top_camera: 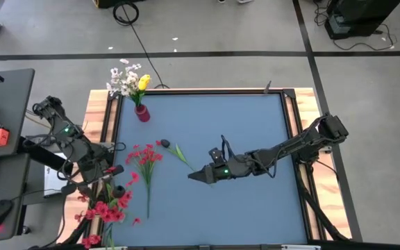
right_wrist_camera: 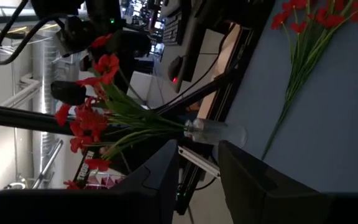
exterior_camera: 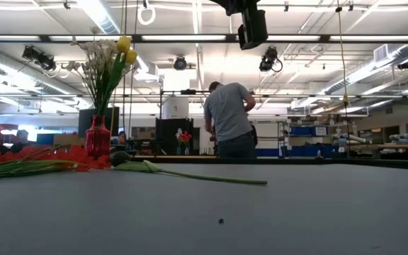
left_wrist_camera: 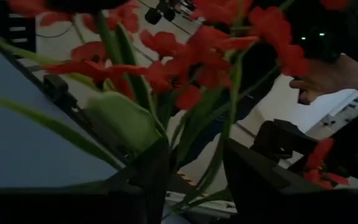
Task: Sort flowers into vase by color
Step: Put the right black tulip into the transparent vase
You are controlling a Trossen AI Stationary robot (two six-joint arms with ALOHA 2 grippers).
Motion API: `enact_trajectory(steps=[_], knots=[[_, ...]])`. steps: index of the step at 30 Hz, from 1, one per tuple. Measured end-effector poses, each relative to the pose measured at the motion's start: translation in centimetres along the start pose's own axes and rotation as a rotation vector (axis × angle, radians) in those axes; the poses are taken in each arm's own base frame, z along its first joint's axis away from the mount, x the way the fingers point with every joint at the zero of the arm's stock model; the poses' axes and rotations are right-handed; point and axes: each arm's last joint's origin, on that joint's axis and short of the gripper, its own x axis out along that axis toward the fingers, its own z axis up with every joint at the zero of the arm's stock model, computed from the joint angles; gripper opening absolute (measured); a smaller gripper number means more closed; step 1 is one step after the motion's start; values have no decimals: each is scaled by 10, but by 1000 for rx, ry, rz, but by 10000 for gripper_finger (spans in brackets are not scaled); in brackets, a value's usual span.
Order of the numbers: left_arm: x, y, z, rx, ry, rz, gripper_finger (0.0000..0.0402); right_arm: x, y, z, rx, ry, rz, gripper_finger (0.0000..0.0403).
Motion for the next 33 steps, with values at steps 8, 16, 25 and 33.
enact_trajectory(steps=[8, 16, 25, 33], knots=[[0, 7, -8, -31, 46, 168, 160, 0, 0, 2, -8, -2, -1, 123], [1, 4, -1, -13, -13, 99, 160, 1, -1, 3, -7, 7, 1, 123], [1, 1, -3, -19, 32, -1, 135, 1, -1, 3, -11, 14, 3, 123], [0, 4, -8, -59, 73, 78, 121, 1, -1, 2, -28, 21, 4, 123]])
